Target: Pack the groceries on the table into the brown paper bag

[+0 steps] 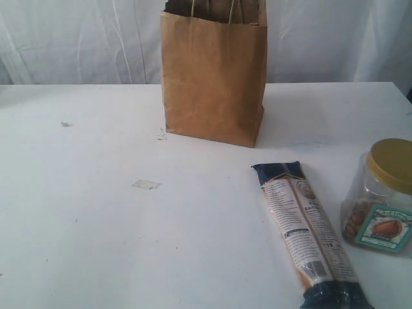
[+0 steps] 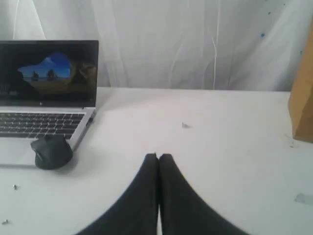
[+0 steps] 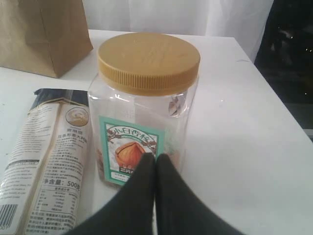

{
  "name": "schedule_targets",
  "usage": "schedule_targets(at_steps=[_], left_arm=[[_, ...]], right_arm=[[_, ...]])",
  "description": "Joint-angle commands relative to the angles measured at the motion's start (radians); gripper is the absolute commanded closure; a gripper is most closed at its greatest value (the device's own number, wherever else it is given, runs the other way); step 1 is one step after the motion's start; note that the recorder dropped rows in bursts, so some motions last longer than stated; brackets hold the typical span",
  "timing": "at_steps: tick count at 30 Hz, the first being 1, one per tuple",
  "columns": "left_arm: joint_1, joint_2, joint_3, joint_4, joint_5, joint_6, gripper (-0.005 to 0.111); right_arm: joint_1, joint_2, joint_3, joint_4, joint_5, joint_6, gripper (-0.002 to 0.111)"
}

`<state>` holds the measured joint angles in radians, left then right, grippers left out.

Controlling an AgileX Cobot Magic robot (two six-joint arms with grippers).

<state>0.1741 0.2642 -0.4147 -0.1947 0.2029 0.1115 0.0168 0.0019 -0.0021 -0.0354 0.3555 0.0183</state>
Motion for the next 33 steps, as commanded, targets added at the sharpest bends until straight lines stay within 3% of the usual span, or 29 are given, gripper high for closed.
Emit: schedule_targets(at_steps=[1, 4, 9, 12, 16, 23, 28, 30, 33], left_arm=[[-0.026, -0.027, 0.088, -0.019, 0.081, -0.011, 0.107], [-0.059, -0.04, 0.153, -0.028, 0.045, -0.011, 0.107], [-0.09, -0.12, 0.221, -0.044, -0.209, -0.011, 0.107], [-0.112, -0.193, 0.221, -0.044, -0.267, -0.007, 0.107], [-0.182, -0.264, 0.221, -0.028, -0.089, -0.005, 0.107], [-0.196, -0.264, 0.228, 0.08, -0.017, -0.004, 0.107], [-0.196, -0.264, 0.228, 0.08, -0.022, -0.004, 0.107], [-0.196, -0.264, 0.228, 0.082, -0.022, -0.004, 0.107], [-0.196, -0.264, 0.228, 0.085, -0.023, -0.004, 0.107]], right_arm=[[-0.007, -0.002, 0.002, 0.0, -0.006, 0.005, 0.108], [-0.007, -0.002, 0.002, 0.0, -0.006, 0.005, 0.108], [-0.007, -0.002, 0.002, 0.0, -0.006, 0.005, 0.108], [-0.007, -0.002, 0.002, 0.0, -0.006, 0.005, 0.108], [-0.007, -0.002, 0.002, 0.0, -0.006, 0.005, 0.108], [-0.007, -0.002, 0.002, -0.05, -0.052, -0.215, 0.108], [-0.007, -0.002, 0.002, 0.029, -0.362, -0.182, 0.108], [-0.005, -0.002, 0.002, 0.208, -0.542, 0.074, 0.108], [-0.005, -0.002, 0.002, 0.359, -0.672, 0.385, 0.108]])
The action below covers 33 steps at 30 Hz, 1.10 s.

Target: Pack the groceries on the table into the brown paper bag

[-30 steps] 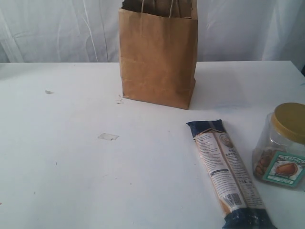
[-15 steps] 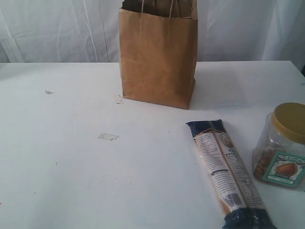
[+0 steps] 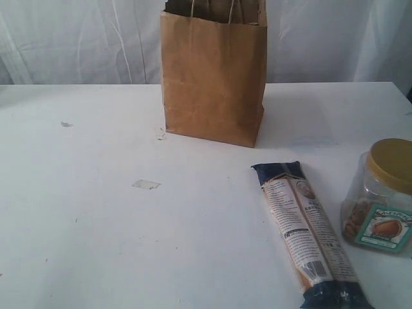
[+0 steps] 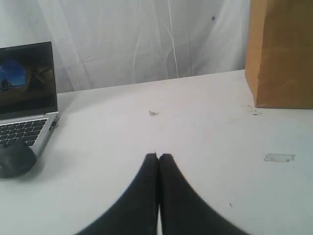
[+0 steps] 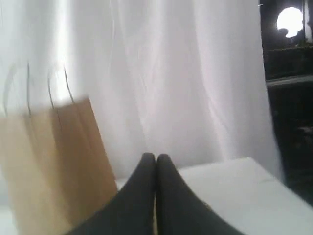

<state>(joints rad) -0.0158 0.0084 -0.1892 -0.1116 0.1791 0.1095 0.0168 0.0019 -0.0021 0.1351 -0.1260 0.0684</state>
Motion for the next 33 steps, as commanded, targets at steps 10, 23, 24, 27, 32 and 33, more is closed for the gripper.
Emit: schedule_targets(at_steps=[10, 23, 24, 27, 32, 33], left_arm=[[-0.006, -0.008, 0.003, 0.002, 0.001, -0.002, 0.107], [-0.006, -0.008, 0.003, 0.002, 0.001, -0.002, 0.107], [-0.006, -0.008, 0.003, 0.002, 0.001, -0.002, 0.107], [-0.006, -0.008, 0.003, 0.002, 0.001, -0.002, 0.107], [-0.006, -0.008, 0.003, 0.002, 0.001, -0.002, 0.107], [-0.006, -0.008, 0.003, 0.002, 0.001, -0.002, 0.107]], right_arm=[[-0.005, -0.002, -0.007, 0.249, -0.527, 0.388, 0.108], [-0.005, 0.629, -0.511, -0.305, 0.687, -0.068, 0.108], [0.006, 0.704, -0.546, -0.269, 0.718, -0.08, 0.108], [0.043, 0.854, -0.659, -0.078, 0.883, -0.254, 0.108], [0.107, 0.96, -0.717, 0.119, 1.072, -0.389, 0.108], [0.122, 0.979, -0.706, 0.139, 1.092, -0.403, 0.108]])
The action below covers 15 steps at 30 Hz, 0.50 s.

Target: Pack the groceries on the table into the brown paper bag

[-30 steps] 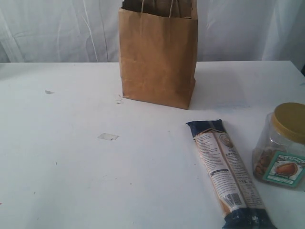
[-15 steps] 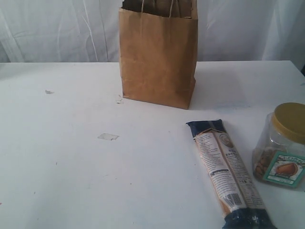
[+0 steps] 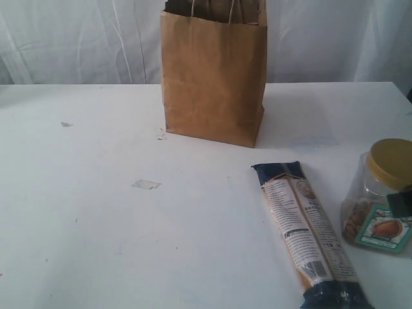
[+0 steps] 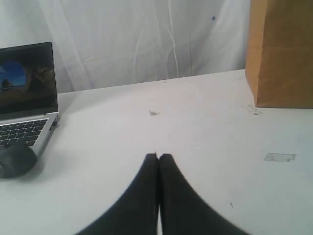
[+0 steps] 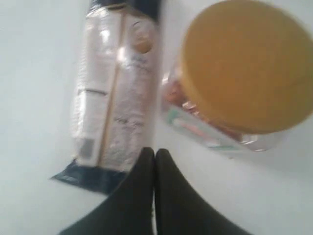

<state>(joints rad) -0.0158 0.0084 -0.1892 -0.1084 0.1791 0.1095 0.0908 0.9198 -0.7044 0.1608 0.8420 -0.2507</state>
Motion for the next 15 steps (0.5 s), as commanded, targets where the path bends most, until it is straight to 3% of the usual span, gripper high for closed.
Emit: schedule_targets(at_steps=[1, 4, 15], left_arm=[[-0.006, -0.008, 0.003, -0.001, 0.001, -0.002, 0.107], [-0.006, -0.008, 0.003, -0.001, 0.001, -0.002, 0.107], [-0.006, -0.008, 0.003, -0.001, 0.001, -0.002, 0.107]], right_arm=[[0.06, 0.077, 0.006, 0.124, 0.135, -0.104, 0.108], [0.098, 0.158, 0.051, 0.124, 0.082, -0.144, 0.108], [0.129, 0.477, 0.051, 0.083, -0.413, -0.207, 0.108]])
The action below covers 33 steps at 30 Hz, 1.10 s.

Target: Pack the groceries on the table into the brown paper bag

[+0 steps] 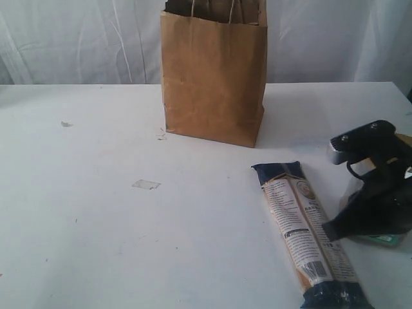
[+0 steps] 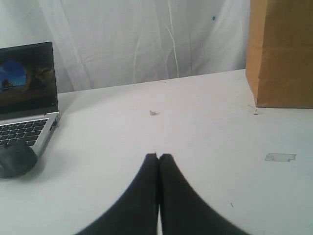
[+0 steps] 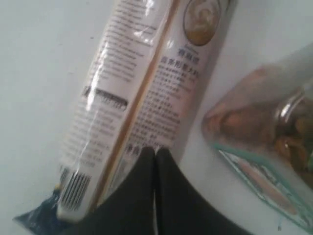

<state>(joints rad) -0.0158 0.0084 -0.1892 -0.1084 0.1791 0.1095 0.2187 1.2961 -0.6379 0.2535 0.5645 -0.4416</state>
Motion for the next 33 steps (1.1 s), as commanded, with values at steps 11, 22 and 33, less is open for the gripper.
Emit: schedule_targets(at_steps=[11, 22, 33], left_arm=[[-0.006, -0.008, 0.003, -0.001, 0.001, -0.002, 0.107], [-0.006, -0.008, 0.003, -0.002, 0.001, 0.001, 0.107], [-0.006, -0.008, 0.003, -0.002, 0.001, 0.001, 0.107]], right_arm=[[0.001, 0.196, -0.262, -0.027, -0.02, 0.065, 0.108], [-0.176, -0.021, -0.29, -0.194, -0.459, 0.419, 0.108], [-0.494, 0.5, -0.72, 0.455, 0.142, 0.075, 0.108]])
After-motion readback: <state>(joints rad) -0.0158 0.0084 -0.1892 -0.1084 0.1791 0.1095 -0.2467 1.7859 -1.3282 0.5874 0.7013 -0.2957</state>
